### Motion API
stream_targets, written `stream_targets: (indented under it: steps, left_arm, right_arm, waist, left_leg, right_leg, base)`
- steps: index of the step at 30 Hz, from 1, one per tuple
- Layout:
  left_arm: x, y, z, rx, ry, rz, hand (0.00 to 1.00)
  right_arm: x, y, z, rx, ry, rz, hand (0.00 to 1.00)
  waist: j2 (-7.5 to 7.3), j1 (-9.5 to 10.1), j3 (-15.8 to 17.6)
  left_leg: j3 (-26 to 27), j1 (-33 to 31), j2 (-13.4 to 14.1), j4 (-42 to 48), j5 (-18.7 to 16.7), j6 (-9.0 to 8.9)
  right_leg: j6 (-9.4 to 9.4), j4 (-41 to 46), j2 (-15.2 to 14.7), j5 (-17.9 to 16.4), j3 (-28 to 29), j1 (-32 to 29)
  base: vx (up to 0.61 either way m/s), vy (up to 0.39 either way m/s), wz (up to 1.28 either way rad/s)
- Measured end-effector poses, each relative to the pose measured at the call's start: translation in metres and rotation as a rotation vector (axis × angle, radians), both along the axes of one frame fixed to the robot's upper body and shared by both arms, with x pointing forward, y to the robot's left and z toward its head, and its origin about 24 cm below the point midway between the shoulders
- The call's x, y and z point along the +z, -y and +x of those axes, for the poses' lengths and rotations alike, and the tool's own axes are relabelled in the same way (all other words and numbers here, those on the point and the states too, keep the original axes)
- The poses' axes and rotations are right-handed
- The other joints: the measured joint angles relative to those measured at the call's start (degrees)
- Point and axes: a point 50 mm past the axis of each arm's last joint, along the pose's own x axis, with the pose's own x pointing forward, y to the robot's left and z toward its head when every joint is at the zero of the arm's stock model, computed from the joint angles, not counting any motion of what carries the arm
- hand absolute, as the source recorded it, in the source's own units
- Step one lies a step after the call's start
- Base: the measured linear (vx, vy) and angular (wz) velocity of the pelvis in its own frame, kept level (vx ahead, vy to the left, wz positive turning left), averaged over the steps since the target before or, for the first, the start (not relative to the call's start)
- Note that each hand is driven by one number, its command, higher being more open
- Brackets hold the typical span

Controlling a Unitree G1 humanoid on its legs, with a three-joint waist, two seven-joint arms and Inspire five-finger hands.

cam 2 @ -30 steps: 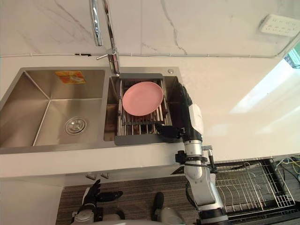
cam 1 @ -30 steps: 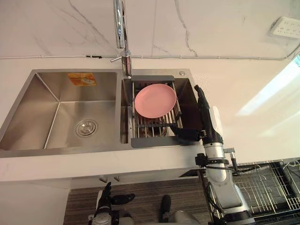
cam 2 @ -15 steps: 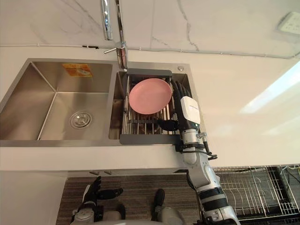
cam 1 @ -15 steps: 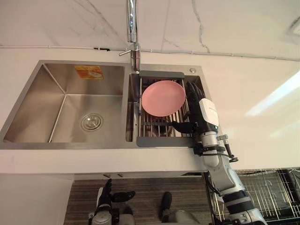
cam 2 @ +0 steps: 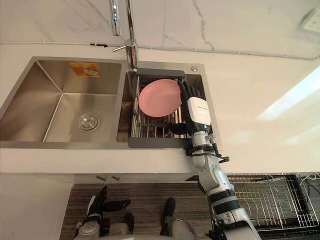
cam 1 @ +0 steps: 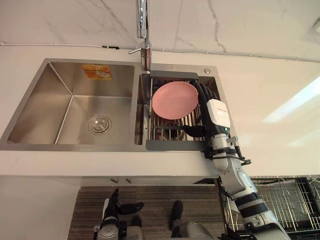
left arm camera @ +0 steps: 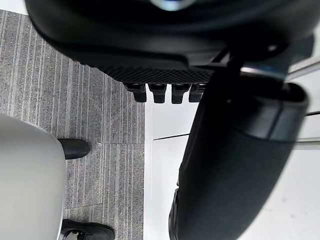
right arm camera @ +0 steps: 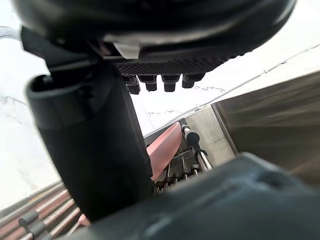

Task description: Walk over to the sink, pick up the cup, carry it to the dishwasher, place the cup inside the dishwasher, then close the dishwasher door

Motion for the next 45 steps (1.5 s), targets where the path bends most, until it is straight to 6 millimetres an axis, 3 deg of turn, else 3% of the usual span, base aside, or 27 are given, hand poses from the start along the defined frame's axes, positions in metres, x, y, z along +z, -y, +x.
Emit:
stream_targets:
  steps: [13,22,32,38,45]
  left_arm:
    - [0.004,0.002,0.009,-0.018,0.041,0.003,1.0]
    - [0.004,0.003,0.01,-0.017,0.043,0.0,1.0]
    - [0.004,0.002,0.009,-0.004,0.035,-0.003,1.0]
    - [0.002,0.001,0.007,0.009,0.019,-0.005,1.0]
    - [0.002,0.001,0.007,0.009,0.018,-0.005,1.0]
  right_arm:
    - [0.021,-0.003,0.017,-0.03,0.075,-0.002,1.0]
    - [0.024,-0.003,0.017,-0.022,0.088,0.016,1.0]
    - [0.02,0.011,-0.001,-0.028,0.055,0.247,1.0]
    - [0.014,0.01,-0.012,-0.008,0.038,0.259,1.0]
    - [0.014,0.008,-0.014,0.004,0.033,0.253,1.0]
  waist:
    - [0.37,0.52,2.2]
    - [0.59,0.72,2.3]
    - [0.67,0.56,2.5]
    - [0.63,0.14,2.5]
    - [0.53,-0.09,2.6]
  left_leg:
    - [-0.7,-2.5,-0.2,-0.6,1.5,1.21]
    - [-0.7,-2.7,0.2,-0.6,1.8,1.11]
    - [-0.8,-2.3,0.5,-0.8,1.7,0.27]
    - [-0.1,-0.9,0.6,-0.6,1.1,-0.7]
    - [0.5,-0.8,0.3,-0.4,0.7,-0.5]
  right_leg:
    - [-0.36,0.0,0.0,-0.3,0.3,-2.2]
    - [-0.58,0.0,0.4,-0.4,0.6,-2.4]
    - [0.0,0.0,0.6,0.2,0.8,-2.0]
    - [-0.7,0.0,0.6,0.7,1.5,-0.9]
    - [-0.55,0.0,0.3,0.6,1.6,-0.8]
  base:
    - [-0.04,-0.007,0.03]
    - [0.0,-0.005,0.01]
    - [0.06,0.021,0.01]
    - [0.1,0.061,-0.05]
    - [0.02,0.027,-0.01]
